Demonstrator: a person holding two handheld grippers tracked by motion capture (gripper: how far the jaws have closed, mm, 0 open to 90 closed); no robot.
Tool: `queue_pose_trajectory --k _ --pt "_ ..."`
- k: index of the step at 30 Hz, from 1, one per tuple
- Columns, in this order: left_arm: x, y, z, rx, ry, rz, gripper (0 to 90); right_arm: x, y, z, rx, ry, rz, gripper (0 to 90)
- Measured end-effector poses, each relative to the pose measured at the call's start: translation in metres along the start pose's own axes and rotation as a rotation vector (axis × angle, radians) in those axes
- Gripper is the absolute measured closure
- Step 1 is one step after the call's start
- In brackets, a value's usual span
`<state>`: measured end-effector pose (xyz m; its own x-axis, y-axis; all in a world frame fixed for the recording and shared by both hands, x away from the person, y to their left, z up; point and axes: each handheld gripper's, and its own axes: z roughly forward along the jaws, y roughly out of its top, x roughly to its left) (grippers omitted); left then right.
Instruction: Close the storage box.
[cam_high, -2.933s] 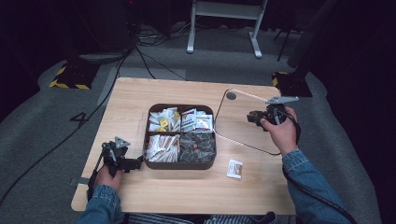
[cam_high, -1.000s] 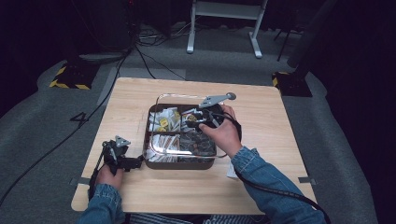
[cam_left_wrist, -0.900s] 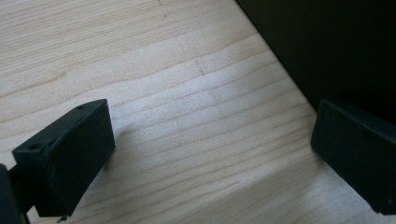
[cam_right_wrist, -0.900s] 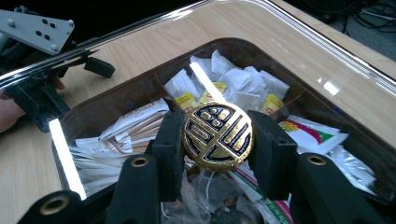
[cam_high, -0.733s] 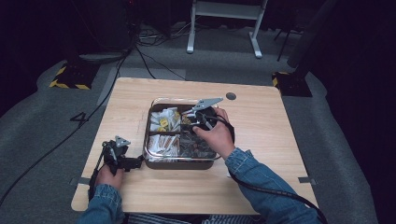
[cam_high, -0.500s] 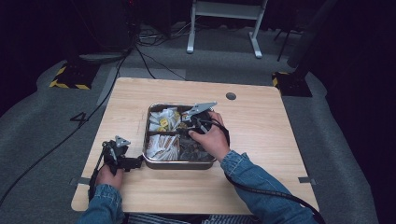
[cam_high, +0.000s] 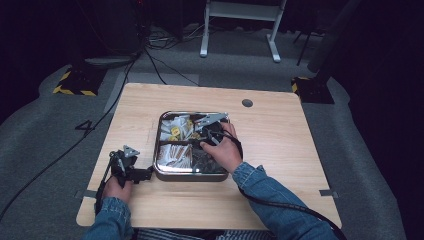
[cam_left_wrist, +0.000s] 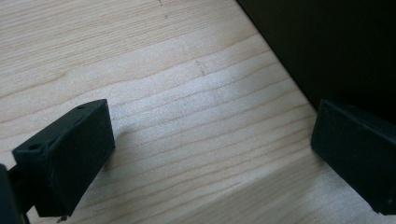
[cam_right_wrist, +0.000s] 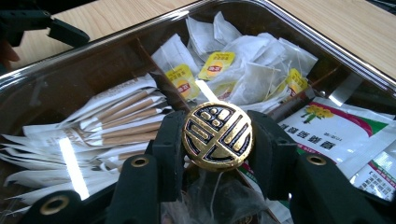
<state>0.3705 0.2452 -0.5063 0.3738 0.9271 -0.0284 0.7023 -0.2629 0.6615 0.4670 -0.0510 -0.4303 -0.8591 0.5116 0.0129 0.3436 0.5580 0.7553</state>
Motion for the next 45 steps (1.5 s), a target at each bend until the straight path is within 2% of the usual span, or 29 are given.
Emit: queue_pose_trajectory --k 23,33,38,45 --pt "0.000 0.000 0.000 -0.001 0.000 -0.001 0.0 -0.003 0.000 0.014 -0.001 0.003 -0.005 58.9" --pt "0.000 0.000 0.000 0.000 0.000 0.000 0.0 0.000 -0.002 0.014 -0.001 -0.014 -0.025 58.8" --pt "0.000 0.000 0.000 0.000 0.000 0.000 0.0 -0.003 -0.002 0.015 -0.007 -0.003 -0.016 58.8" --pt "0.000 0.000 0.000 0.000 0.000 0.000 0.0 -0.002 -0.002 0.015 -0.002 -0.008 -0.033 58.7"
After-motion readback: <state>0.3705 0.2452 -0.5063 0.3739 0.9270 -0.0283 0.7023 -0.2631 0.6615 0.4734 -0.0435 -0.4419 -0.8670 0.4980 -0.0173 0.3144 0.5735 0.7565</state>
